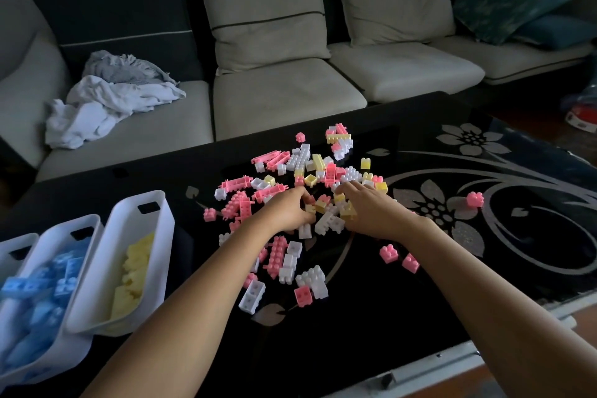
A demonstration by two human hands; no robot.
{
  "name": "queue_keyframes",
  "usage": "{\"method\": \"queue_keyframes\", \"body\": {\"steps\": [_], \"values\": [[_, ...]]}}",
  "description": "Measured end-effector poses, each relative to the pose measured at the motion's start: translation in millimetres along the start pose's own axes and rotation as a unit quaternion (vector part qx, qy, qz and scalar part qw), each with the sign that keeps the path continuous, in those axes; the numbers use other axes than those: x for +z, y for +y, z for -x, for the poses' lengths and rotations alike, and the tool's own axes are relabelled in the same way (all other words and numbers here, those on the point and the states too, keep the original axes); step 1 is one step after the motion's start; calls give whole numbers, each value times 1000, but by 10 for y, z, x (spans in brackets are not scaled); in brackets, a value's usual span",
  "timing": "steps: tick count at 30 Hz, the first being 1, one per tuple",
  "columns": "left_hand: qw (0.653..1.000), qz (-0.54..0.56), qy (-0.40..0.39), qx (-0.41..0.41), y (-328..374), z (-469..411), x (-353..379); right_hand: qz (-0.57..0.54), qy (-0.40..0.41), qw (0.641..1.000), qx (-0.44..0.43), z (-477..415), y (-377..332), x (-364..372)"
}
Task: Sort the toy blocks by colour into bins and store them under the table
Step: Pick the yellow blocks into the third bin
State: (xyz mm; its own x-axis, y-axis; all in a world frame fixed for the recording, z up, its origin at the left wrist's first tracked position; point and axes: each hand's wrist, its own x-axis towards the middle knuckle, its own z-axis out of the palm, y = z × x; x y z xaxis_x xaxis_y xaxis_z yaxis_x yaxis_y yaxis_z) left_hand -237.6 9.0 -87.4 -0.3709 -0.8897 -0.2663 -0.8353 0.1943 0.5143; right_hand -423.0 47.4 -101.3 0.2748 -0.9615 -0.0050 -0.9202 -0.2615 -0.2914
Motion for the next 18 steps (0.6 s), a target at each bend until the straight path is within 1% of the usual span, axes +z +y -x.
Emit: {"method": "queue_keyframes", "body": {"steps": [3, 5, 9, 13, 15, 18], "values": [[1000, 0, -10, -5, 15, 13, -26, 21, -23, 1000, 1, -30, -5, 19], [1000, 18, -11, -6, 0, 26, -76, 30, -27, 999, -3, -36, -11, 22], [998, 59, -8, -10, -117, 88, -195, -19, -26, 999, 10, -11, 35, -51], [990, 120, -70, -5, -263, 157, -307, -25, -58, 998, 4, 18, 115, -97], [991, 106, -80, 4, -318, 176, -341, -31, -57, 998, 12, 37, 115, -98], [994, 84, -67, 6, -373, 171, -346, -43, -40, 998, 17, 50, 114, -103]]}}
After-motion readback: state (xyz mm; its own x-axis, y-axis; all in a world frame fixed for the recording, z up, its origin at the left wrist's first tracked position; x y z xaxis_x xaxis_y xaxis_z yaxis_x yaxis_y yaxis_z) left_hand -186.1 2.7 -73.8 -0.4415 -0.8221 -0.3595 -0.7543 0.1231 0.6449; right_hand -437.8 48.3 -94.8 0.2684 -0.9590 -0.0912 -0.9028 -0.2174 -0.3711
